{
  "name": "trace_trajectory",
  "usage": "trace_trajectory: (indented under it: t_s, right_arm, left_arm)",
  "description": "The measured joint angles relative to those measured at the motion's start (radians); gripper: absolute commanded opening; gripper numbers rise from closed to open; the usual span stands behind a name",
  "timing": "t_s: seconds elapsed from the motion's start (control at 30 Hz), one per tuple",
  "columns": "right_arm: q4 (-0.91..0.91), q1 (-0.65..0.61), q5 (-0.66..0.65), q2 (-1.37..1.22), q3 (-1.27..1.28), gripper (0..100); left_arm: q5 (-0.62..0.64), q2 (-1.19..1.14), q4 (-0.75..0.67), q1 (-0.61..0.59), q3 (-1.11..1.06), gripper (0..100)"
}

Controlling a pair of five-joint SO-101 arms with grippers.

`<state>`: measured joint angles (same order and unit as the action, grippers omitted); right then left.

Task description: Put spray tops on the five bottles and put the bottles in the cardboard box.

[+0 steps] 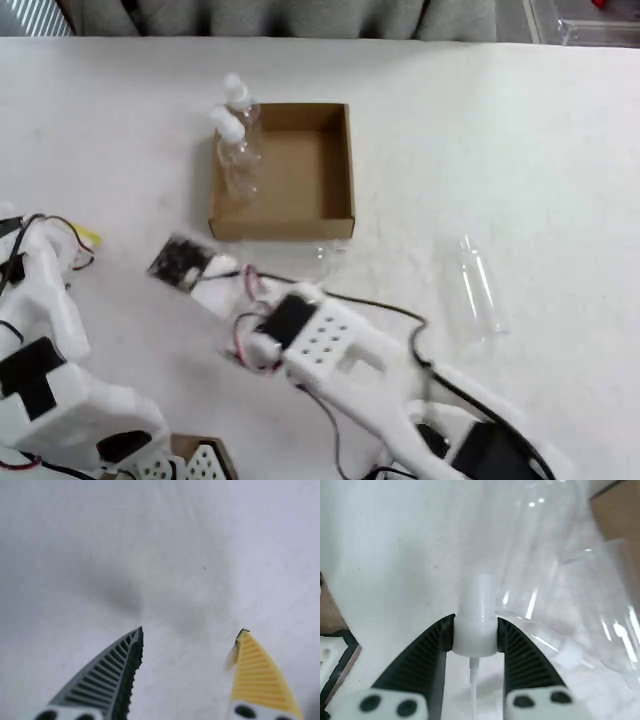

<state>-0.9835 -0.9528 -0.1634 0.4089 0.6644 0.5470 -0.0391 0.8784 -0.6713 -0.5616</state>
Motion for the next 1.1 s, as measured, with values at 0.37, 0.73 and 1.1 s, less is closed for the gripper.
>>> trace_trajectory:
  t_s: [0.37,0.73,1.1]
  right_arm:
    - [-0.133,0.413,0.0,0.262,0.261,1.5]
    - [-0.029,0.456,0.0,0.356,0.393,1.5]
    - [-0.029,0.454,0.0,0.381,0.404,1.5]
  left_arm:
    - [-0.002,0.451,0.002,0.301,-0.315,28]
    - [0.038,0.6,0.061,0.609,-0.407,28]
    - [0.135,0.52,0.061,0.641,-0.405,28]
